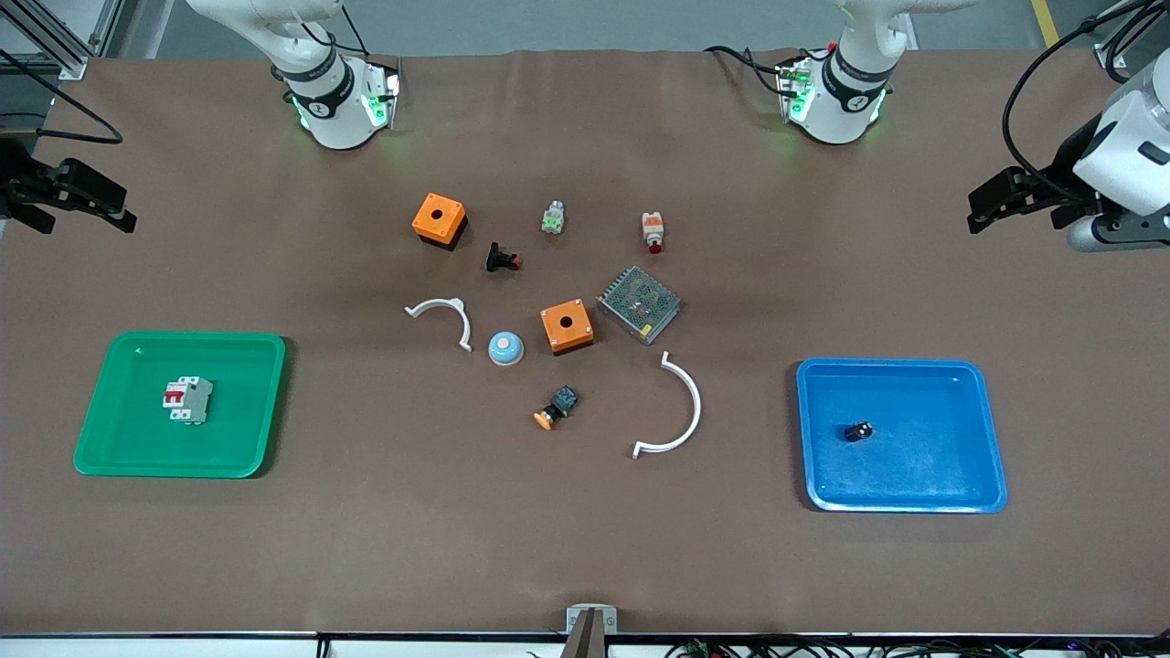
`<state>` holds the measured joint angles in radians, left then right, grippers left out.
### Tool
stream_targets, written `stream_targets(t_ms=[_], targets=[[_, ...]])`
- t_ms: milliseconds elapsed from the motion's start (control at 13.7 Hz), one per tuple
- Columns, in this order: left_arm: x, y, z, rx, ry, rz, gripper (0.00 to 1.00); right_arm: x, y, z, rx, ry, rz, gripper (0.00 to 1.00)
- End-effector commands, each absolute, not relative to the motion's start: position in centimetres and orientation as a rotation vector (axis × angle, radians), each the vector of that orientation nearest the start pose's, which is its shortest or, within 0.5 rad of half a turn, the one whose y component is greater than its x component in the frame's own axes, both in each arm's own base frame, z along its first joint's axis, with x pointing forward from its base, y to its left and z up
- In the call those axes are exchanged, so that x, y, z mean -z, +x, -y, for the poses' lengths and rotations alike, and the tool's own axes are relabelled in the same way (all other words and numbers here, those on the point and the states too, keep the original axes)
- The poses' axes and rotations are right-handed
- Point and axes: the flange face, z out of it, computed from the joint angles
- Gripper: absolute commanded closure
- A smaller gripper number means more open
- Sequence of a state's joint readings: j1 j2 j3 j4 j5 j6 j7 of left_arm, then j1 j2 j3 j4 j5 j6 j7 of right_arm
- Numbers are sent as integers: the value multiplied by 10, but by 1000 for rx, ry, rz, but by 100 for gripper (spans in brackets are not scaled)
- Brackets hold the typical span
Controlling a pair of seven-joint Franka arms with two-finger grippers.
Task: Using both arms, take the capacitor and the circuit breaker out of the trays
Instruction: 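Move the left gripper to the black capacitor while the right gripper reaches the breaker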
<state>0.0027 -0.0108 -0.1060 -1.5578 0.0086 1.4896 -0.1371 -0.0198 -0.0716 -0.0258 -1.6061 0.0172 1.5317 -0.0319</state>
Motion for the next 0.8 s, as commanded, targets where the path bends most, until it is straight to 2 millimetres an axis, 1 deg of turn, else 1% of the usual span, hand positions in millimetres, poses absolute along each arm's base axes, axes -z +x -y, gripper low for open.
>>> stream_targets(t_ms=[0, 146, 292, 511, 657, 730], targets=[[-636, 547, 54, -70, -3118, 57, 0, -648, 517, 23, 11, -3121, -47, 0], [-623, 561, 50, -73, -3121, 59, 0, -648, 517, 23, 10, -3119, -61, 0], [-594, 585, 39, -69, -3098, 64, 0, -648, 517, 22, 8, -3119, -80, 0], [-533, 626, 39, -68, -3100, 77, 0, -649, 518, 23, 8, -3121, -75, 0], [-473, 650, 43, -78, -3107, 84, 0, -659, 521, 28, 41, -3124, -63, 0], [-442, 661, 43, -64, -3112, 119, 0, -657, 524, 31, 41, -3136, -74, 0]])
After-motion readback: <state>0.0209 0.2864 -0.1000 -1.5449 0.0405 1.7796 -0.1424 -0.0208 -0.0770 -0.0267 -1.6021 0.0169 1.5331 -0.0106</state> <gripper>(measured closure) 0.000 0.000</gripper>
